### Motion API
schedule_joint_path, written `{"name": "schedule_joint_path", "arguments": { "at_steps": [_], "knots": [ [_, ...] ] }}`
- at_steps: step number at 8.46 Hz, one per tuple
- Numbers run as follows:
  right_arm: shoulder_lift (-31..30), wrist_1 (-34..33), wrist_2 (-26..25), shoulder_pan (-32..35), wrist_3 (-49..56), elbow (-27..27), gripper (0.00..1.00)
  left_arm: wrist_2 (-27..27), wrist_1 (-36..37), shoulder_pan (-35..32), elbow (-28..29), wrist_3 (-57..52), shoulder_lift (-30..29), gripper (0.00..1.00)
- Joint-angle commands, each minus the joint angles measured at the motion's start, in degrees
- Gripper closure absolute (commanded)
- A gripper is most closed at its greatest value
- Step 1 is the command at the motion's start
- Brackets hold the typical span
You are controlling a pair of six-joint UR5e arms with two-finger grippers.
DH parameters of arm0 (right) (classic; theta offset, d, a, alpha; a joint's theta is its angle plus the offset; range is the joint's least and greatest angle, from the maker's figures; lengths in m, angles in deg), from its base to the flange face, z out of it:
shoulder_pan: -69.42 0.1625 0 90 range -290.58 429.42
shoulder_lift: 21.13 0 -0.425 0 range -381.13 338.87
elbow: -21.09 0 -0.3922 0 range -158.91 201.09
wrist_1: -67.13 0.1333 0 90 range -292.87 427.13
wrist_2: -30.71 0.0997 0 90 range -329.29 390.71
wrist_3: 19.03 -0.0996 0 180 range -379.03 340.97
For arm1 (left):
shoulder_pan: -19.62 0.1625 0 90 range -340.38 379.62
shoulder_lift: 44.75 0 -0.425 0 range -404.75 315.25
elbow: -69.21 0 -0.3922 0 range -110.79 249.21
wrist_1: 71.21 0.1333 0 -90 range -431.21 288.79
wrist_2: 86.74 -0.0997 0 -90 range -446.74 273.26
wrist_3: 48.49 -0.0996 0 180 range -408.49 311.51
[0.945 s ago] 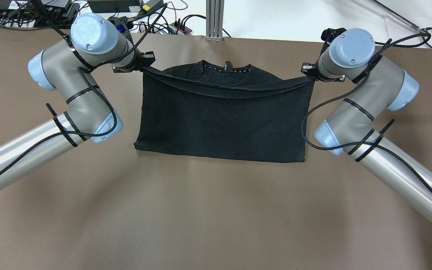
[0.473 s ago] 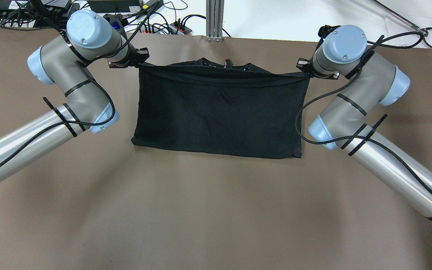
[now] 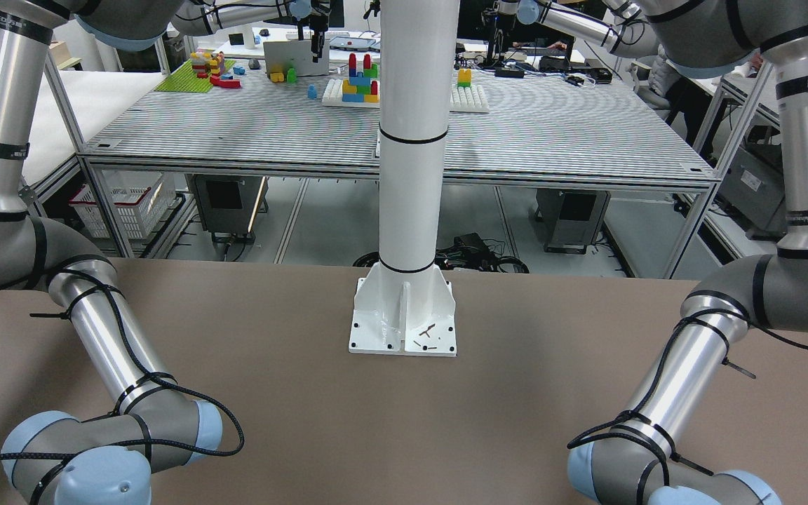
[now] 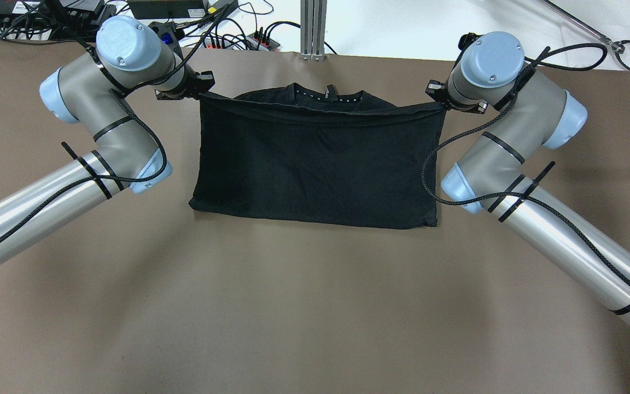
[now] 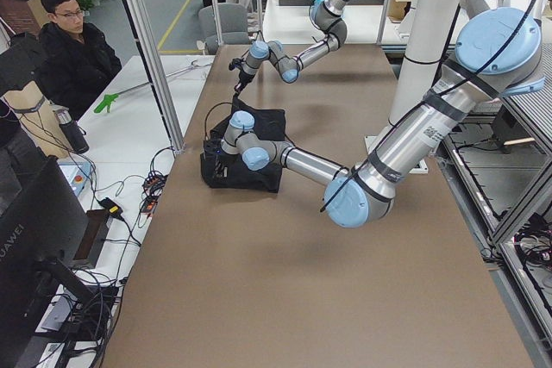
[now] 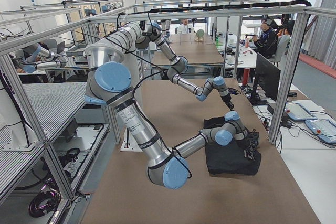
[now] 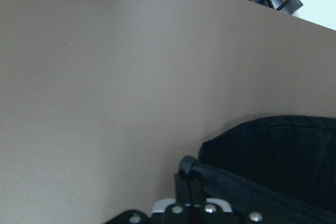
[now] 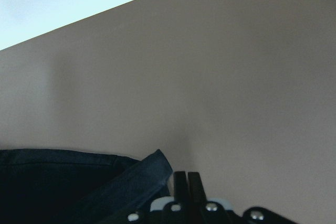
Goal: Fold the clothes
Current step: 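Lay the hem down near the collar with both grippers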
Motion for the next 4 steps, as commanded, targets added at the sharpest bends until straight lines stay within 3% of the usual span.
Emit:
{"name": "schedule_joint_path", "arguments": {
  "at_steps": [1,3,4],
  "knots": [
    [0.2,1.8,-0.7,-0.5,-5.5,-1.2,0.44,1.1,-3.6,0.0,3.2,0.0,0.0,0.62],
    [-0.3,1.9,-0.6,-0.5,-8.5,-0.2,0.39,1.2,-3.6,0.0,3.3,0.0,0.2,0.52],
    [-2.7,1.8,0.1,-0.5,-9.1,3.7,0.39,1.2,-3.7,0.1,3.3,0.0,0.2,0.49]
  ]
}}
